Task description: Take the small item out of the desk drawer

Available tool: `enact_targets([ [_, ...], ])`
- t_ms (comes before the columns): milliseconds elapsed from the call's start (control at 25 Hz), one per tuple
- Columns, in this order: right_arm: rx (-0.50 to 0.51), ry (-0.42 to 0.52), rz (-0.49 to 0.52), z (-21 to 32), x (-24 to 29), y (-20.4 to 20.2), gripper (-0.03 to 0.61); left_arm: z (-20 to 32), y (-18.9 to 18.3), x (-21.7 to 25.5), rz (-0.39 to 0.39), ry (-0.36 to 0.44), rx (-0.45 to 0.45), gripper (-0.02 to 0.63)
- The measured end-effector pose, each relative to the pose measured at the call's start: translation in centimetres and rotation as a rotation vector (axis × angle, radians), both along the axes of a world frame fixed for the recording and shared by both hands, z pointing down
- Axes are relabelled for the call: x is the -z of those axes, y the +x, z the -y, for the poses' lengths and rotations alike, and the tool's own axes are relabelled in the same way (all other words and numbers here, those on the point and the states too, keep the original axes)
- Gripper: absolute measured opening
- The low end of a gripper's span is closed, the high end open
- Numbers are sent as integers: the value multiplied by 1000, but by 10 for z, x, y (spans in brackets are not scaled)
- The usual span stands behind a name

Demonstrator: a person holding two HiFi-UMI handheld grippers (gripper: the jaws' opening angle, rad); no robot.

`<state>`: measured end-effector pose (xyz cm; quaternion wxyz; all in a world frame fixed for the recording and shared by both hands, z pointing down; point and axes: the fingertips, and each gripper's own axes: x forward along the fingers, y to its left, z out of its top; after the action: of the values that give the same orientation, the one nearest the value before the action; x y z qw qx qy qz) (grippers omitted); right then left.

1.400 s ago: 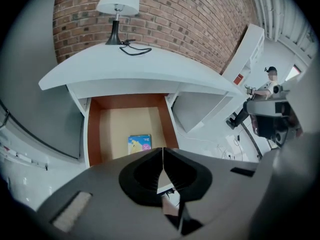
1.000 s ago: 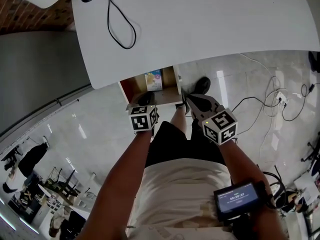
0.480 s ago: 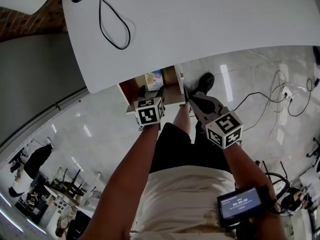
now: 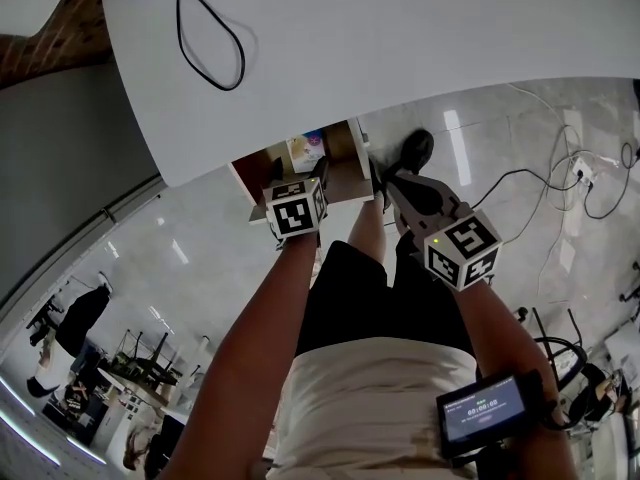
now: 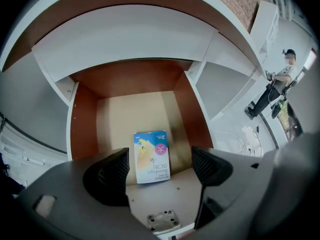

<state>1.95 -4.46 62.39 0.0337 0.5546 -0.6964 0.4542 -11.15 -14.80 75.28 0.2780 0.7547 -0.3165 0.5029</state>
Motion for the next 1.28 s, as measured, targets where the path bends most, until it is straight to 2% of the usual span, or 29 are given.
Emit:
enact_targets([
  [200, -3, -3, 7, -5, -5, 3, 6, -2, 6, -11, 6, -14, 9, 380],
  [720, 1, -20, 24, -6, -18, 4, 6, 15, 17, -39, 40, 18, -21, 388],
  [1280, -1, -30, 53, -10, -28, -1, 6, 30, 14, -60, 74, 28, 29, 399],
])
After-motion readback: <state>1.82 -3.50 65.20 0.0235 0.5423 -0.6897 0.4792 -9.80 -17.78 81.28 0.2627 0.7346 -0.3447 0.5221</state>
